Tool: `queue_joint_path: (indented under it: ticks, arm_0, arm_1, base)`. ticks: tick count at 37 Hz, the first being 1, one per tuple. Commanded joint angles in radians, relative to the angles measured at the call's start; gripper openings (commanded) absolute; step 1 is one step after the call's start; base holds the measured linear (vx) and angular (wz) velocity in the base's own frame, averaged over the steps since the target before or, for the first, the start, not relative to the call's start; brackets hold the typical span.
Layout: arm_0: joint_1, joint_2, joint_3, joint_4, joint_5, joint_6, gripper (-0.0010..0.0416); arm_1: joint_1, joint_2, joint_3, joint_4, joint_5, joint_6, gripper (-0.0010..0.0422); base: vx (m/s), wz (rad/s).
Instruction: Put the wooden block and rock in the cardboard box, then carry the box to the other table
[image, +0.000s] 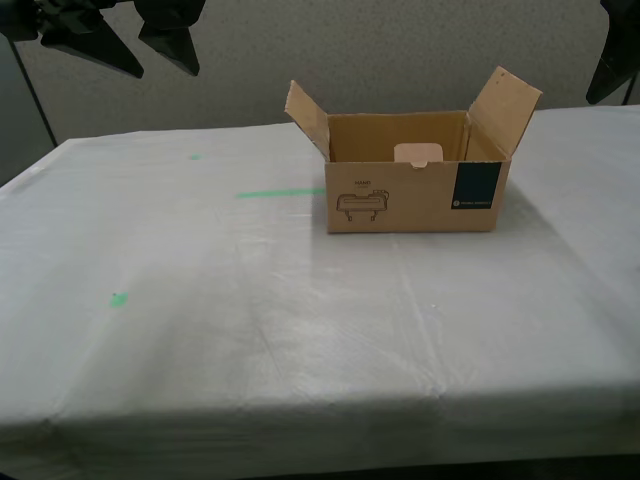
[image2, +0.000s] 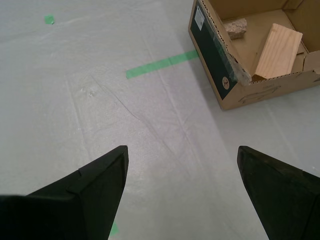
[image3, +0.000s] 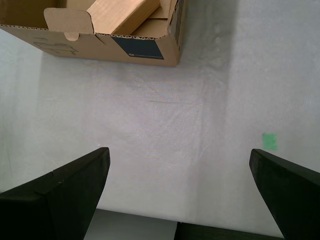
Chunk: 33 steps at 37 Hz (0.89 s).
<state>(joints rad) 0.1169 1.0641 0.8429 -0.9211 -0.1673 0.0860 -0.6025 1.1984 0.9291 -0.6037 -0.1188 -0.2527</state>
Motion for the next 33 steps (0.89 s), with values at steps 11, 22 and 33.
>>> queue_joint_path:
  ticks: [11,22,33]
  arm_0:
    - [0.0,0.0,0.0,0.001,0.001,0.0,0.039]
    - [0.0,0.0,0.0,0.001,0.001,0.0,0.0389]
    - [0.0,0.0,0.0,0.001,0.001,0.0,0.039]
  arm_1:
    - [0.0,0.0,0.001,0.0,-0.004,-0.002,0.0295]
    - [0.0,0.0,0.001,0.0,-0.004,-0.002,0.0295]
    - [0.0,0.0,0.001,0.0,-0.004,-0.002,0.0295]
  base:
    - [0.0,0.0]
    - [0.0,0.0]
    - [0.0,0.0]
